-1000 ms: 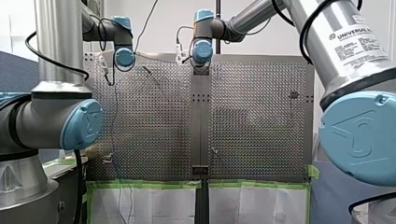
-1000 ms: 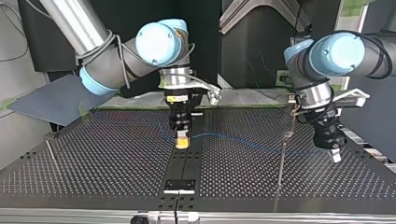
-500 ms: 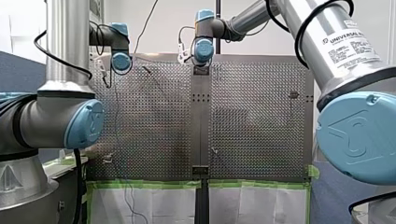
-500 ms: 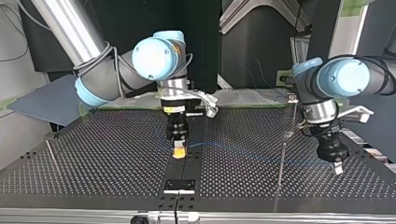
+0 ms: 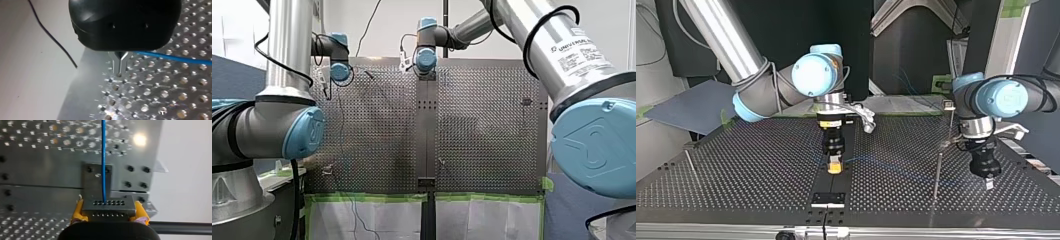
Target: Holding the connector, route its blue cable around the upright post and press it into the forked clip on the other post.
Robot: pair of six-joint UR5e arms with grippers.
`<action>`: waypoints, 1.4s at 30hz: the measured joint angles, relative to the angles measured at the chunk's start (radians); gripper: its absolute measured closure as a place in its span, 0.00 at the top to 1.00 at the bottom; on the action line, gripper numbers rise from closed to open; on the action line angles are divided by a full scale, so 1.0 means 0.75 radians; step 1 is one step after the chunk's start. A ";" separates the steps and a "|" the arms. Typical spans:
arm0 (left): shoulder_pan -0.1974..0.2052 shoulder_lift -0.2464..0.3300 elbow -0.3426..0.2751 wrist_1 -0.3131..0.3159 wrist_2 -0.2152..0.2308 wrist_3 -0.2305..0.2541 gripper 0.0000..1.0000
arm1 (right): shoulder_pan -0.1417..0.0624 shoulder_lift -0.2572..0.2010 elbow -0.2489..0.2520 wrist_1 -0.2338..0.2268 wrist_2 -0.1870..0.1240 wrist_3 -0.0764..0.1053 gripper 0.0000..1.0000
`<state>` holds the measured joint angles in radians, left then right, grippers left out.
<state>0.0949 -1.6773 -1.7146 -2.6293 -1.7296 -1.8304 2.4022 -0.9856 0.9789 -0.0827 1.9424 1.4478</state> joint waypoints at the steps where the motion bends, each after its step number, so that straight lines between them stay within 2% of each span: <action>1: 0.002 -0.004 0.001 0.001 0.008 -0.004 0.00 | -0.001 0.011 -0.011 0.011 0.011 0.006 0.00; 8: 0.013 -0.056 0.016 0.001 0.053 -0.019 0.00 | -0.018 0.055 -0.091 0.091 0.069 0.059 0.00; 12: 0.013 -0.077 0.018 -0.001 0.070 -0.015 0.00 | -0.029 0.057 -0.115 0.135 0.083 0.076 0.00; 17: 0.011 -0.081 0.018 0.000 0.093 -0.016 0.00 | -0.046 0.058 -0.114 0.192 0.085 0.093 0.00; 25: -0.005 -0.085 0.018 -0.001 0.120 -0.023 0.00 | -0.081 0.059 -0.084 0.204 0.083 0.098 0.00; 32: -0.020 -0.131 0.018 -0.004 0.134 -0.022 0.00 | -0.110 0.059 -0.057 0.196 0.069 0.103 0.00; 42: -0.031 -0.140 0.019 0.005 0.161 -0.030 0.00 | -0.137 0.059 -0.034 0.183 0.051 0.105 0.00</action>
<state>0.0720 -1.7826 -1.7007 -2.6258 -1.6088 -1.8530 2.2994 -0.9413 0.9537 0.0543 1.9806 1.5268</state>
